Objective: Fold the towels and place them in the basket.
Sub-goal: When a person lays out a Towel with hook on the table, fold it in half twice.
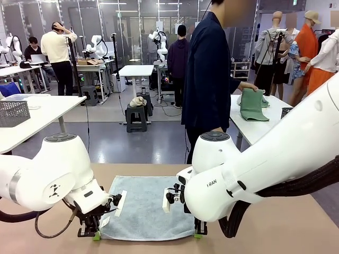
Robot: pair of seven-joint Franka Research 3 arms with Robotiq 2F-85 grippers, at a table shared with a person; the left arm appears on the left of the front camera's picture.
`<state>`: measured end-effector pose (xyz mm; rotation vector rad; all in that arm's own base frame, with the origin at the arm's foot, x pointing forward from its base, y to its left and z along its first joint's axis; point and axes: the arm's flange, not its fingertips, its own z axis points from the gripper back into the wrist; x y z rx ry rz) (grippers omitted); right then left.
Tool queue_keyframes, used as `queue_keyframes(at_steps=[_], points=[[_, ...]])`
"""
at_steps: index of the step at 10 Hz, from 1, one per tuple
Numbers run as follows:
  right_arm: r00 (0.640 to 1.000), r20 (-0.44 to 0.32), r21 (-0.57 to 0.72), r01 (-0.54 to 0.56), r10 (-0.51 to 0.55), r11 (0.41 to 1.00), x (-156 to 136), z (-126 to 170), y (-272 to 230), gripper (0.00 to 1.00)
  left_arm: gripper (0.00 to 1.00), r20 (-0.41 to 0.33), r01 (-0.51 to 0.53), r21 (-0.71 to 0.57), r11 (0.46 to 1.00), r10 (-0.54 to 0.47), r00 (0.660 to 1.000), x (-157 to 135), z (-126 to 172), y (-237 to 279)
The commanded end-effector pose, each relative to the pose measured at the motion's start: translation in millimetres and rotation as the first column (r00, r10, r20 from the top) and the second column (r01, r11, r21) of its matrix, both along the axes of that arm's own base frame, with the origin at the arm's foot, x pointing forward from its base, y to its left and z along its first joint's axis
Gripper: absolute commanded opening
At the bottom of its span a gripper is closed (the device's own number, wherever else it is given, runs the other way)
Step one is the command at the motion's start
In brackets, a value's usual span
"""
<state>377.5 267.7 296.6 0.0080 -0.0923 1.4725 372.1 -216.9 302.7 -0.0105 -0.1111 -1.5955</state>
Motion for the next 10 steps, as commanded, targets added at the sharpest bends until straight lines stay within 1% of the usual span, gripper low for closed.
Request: queue_keyframes(at_steps=[1, 3, 4, 5, 7, 9, 10], points=[[1.000, 0.020, -0.022, 0.009, -0.009, 1.000, 3, 10, 0, 0.06, 0.07, 0.013, -0.005, 0.000, 1.000, 0.005, 1.000, -4, 13, -4], [0.999, 0.053, -0.024, -0.008, 0.009, 1.000, 5, 23, 0, 0.06, 0.07, 0.044, 0.007, -0.006, 1.000, -0.007, 0.999, -5, 27, -3], [0.999, 0.048, -0.021, -0.009, 0.010, 1.000, 5, 28, 1, 0.00, 0.00, 0.048, 0.006, -0.004, 1.000, -0.006, 0.999, -5, 33, -4], [0.997, 0.074, -0.015, -0.012, 0.013, 1.000, 5, 30, 1, 0.00, 0.00, 0.066, 0.010, -0.007, 1.000, -0.009, 0.998, -7, 37, -6], [0.998, 0.067, -0.022, 0.001, 0.000, 1.000, 8, 35, 3, 0.00, 0.00, 0.062, 0.005, -0.014, 1.000, -0.004, 0.998, -6, 43, -5], [0.998, 0.070, -0.012, -0.001, 0.002, 1.000, 24, 38, 4, 0.00, 0.00, 0.058, 0.000, -0.032, 0.999, 0.002, 0.998, 12, 46, -5], [0.997, 0.074, -0.015, 0.000, 0.001, 1.000, 36, 39, 5, 0.00, 0.00, 0.069, 0.000, -0.025, 1.000, 0.002, 0.998, 22, 51, -5]])
